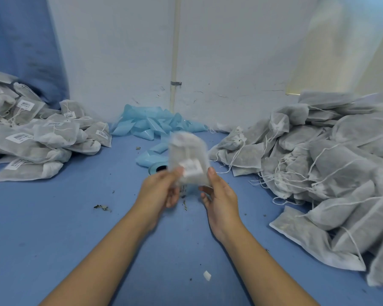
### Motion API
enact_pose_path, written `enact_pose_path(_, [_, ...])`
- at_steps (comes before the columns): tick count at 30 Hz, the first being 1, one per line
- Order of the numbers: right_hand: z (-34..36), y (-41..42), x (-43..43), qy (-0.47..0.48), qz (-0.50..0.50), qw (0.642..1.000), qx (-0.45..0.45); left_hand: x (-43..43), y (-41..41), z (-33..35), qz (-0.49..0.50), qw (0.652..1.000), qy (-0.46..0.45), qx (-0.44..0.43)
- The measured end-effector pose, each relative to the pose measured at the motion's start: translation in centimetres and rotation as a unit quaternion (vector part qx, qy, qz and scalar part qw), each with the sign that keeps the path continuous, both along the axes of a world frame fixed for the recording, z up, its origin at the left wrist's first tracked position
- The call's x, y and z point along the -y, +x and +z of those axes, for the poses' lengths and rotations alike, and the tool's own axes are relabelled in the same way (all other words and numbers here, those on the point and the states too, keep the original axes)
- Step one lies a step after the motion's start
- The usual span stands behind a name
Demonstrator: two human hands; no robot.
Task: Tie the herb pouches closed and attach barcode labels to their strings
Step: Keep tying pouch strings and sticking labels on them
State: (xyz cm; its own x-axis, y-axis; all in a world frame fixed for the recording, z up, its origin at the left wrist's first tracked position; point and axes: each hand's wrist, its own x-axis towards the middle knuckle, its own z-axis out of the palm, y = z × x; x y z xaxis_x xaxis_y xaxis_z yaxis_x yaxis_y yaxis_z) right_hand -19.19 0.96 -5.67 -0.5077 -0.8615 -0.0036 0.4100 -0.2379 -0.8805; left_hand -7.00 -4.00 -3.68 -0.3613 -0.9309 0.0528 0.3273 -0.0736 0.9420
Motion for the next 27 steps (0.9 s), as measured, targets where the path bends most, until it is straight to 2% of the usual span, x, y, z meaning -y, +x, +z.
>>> enact_pose_path(1, [0.0, -0.1, 0.0, 0.009, 0.002, 1.000, -0.003, 0.4, 0.2, 0.7, 0.017, 0.991, 0.054, -0.124])
enact_pose_path(2, [0.0, -0.1, 0.0, 0.015, 0.005, 1.000, -0.003, 0.9, 0.6, 1.5, 0.014, 0.967, 0.088, -0.241])
enact_pose_path(3, [0.0, -0.2, 0.1, 0.017, 0.007, 1.000, -0.001, 1.3, 1.2, 2.1, 0.009, 0.942, 0.103, -0.320])
enact_pose_path(5, [-0.1, -0.2, 0.2, 0.020, 0.007, 1.000, 0.012, 2.0, 2.2, 2.5, -0.008, 0.925, 0.096, -0.367])
enact_pose_path(11, [-0.4, -0.7, 0.5, 0.010, -0.017, 0.997, 0.078, 0.9, 1.6, 2.0, -0.073, 0.982, 0.030, -0.173])
enact_pose_path(16, [0.1, -2.7, 1.2, -0.022, -0.080, 0.990, 0.110, 0.1, -0.2, 1.7, -0.082, 0.996, 0.011, -0.039])
enact_pose_path(21, [0.9, -5.4, 2.6, -0.017, -0.116, 0.987, 0.110, 0.2, -2.3, 2.1, -0.069, 0.997, 0.028, -0.033])
enact_pose_path(27, [1.7, -7.9, 4.3, -0.015, -0.145, 0.978, 0.151, 0.1, -4.3, 2.3, -0.069, 0.997, 0.020, 0.006])
